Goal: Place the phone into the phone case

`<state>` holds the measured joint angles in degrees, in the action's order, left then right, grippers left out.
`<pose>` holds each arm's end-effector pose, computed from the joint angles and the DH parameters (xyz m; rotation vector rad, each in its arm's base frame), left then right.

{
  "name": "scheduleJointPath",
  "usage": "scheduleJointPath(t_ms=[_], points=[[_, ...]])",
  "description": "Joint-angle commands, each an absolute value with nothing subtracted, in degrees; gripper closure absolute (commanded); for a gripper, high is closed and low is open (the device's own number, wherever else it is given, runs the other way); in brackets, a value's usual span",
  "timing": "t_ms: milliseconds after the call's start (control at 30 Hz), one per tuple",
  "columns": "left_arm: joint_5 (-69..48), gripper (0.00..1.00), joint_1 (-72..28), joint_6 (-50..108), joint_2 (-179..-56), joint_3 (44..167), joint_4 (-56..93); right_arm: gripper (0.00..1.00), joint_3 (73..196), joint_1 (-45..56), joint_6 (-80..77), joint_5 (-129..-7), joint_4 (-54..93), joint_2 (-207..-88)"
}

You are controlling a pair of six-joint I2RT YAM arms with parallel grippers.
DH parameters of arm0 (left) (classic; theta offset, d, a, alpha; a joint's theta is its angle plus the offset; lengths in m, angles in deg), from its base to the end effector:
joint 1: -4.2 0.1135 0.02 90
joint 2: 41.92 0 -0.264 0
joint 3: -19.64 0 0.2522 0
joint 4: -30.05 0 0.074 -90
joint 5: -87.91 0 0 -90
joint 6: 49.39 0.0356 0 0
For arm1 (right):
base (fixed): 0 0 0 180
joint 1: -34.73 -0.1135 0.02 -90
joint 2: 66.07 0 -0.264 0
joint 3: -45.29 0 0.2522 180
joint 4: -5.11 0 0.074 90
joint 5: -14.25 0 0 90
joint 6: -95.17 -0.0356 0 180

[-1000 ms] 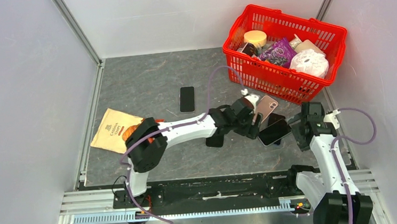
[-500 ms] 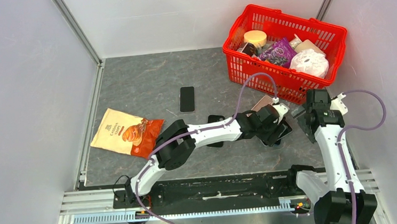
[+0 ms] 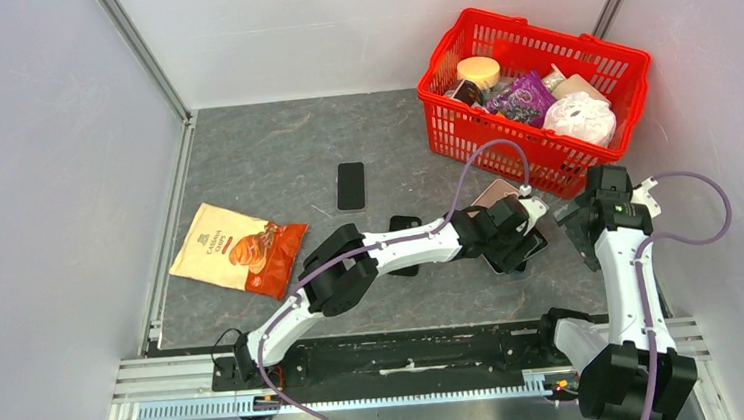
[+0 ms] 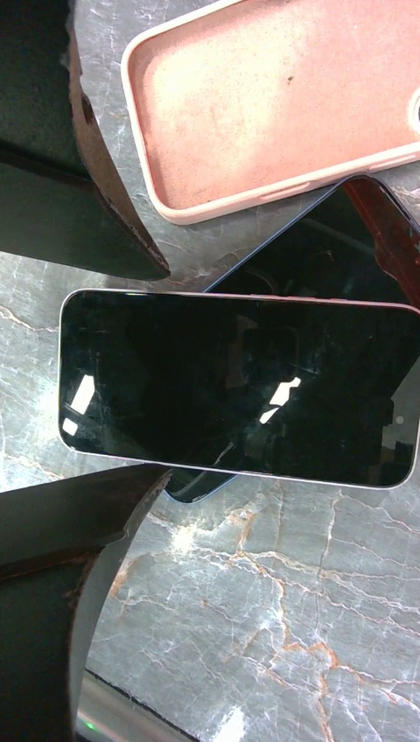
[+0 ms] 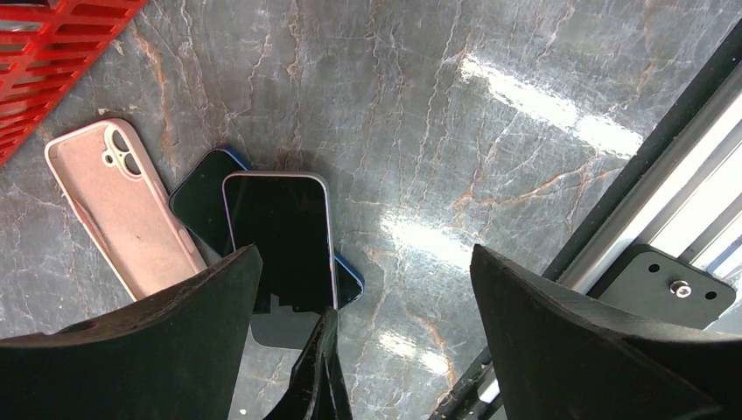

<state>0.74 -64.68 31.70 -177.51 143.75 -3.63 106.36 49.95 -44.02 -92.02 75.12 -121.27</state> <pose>0.1937 -0.4966 0.1704 1.1977 2.1255 -0.5851 0.1589 -0.0536 0.2587 1.4714 2.1744 -0.1827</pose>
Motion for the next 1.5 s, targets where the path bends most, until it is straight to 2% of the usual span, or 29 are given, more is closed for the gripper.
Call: scheduleJointPath(t_ms=[0,833,933,1100,1167,1233,1467], points=[[0.68,0.17,-64.99,34.89,-179.09,147.48,-4.54,0.03,107.81,51.27,-42.23,-90.41,75.21,-121.07],[2.46,0.17,-65.41,35.90,-178.24,140.77,-1.67,0.03,105.57,53.45,-41.11,-87.99,73.71,-119.72],[4.45,0.24,-65.42,35.61,-177.74,140.20,-1.21,0.03,105.23,53.46,-40.90,-87.50,73.50,-119.56],[7.10,0.54,-65.32,35.26,-175.95,138.52,-0.06,0.03,104.84,53.45,-38.84,-85.09,72.24,-118.65],[7.69,0.62,-65.39,34.65,-174.47,136.84,0.78,0.03,104.54,53.46,-38.27,-83.59,71.27,-117.83],[7.83,0.67,-65.14,33.60,-172.18,134.67,2.40,0.03,104.17,53.45,-38.07,-82.30,70.52,-117.34],[6.81,0.70,-64.09,29.26,-163.57,126.79,5.45,0.05,102.92,53.29,-37.39,-76.77,68.15,-118.85]])
